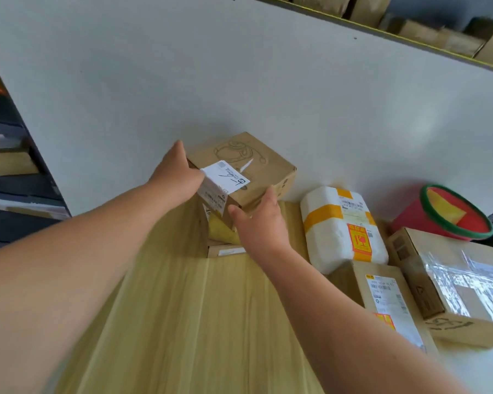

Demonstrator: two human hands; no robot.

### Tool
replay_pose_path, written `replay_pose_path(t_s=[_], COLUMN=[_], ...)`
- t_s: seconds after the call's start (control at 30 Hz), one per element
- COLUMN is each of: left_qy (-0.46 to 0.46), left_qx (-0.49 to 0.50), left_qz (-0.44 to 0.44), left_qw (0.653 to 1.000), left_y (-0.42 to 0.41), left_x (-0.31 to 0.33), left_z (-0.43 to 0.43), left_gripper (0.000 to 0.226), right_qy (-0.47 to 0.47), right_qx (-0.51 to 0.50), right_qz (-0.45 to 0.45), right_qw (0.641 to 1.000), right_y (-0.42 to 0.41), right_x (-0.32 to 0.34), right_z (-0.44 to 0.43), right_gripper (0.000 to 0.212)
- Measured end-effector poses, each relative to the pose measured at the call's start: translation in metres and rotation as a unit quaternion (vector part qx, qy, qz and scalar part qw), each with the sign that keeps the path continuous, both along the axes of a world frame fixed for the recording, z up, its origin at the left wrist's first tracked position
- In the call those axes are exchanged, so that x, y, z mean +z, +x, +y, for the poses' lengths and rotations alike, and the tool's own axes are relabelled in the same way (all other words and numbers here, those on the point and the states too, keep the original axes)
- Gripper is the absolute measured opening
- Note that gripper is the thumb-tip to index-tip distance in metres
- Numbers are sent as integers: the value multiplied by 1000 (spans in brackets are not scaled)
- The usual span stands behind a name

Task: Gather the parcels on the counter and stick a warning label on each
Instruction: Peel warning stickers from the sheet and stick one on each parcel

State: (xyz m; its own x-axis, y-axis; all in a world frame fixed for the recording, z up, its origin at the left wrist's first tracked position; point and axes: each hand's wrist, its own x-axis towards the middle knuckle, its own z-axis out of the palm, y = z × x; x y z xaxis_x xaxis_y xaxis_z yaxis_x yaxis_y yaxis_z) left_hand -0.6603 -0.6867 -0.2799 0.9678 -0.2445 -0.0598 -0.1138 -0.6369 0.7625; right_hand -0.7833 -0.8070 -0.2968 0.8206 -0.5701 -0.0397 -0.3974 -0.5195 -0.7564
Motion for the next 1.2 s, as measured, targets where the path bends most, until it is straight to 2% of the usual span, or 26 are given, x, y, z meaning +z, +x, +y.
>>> replay_pose_path(t_s=[0.07, 0.13, 0.33, 0.43, 0.57, 0.67, 0.87, 0.97, 1.03, 1.1, 1.2], left_qy=[-27, -50, -71, -95, -121, -130, -189, -145, -92, -53, 34], left_qx=[-15, -16, -2, 1, -4, 6, 27, 30, 21, 20, 53], left_qz=[47, 54, 31, -8, -43, -62, -13, 35, 58, 80, 108], left_qw=[998, 997, 997, 995, 992, 990, 982, 988, 994, 995, 992], left_y=[6, 3, -37, -67, -112, -151, -235, -269, -289, -308, -333], left_x=[-2, -4, -4, 3, 16, 30, 34, 21, 10, 0, -16], left_z=[1, 3, 20, 28, 34, 37, 39, 43, 46, 47, 48], left_gripper=[29, 31, 63, 51, 42, 37, 26, 35, 43, 37, 28], right_qy=[20, 34, 53, 59, 30, 21, 65, 123, 164, 186, 227], right_qx=[-13, -17, 7, 28, 35, 51, 93, 89, 75, 54, 24], right_qz=[-19, -28, -59, -79, -67, -54, -18, 16, 48, 66, 73], right_qw=[1000, 999, 997, 995, 997, 997, 993, 988, 982, 979, 971], right_y=[4, 3, -27, -54, -99, -139, -215, -242, -253, -258, -259], right_x=[-2, -4, 2, 11, 30, 43, 47, 40, 32, 22, 8], right_z=[2, 0, -14, -19, -25, -29, -33, -37, -39, -41, -39], right_gripper=[68, 57, 44, 36, 51, 51, 34, 22, 21, 20, 50])
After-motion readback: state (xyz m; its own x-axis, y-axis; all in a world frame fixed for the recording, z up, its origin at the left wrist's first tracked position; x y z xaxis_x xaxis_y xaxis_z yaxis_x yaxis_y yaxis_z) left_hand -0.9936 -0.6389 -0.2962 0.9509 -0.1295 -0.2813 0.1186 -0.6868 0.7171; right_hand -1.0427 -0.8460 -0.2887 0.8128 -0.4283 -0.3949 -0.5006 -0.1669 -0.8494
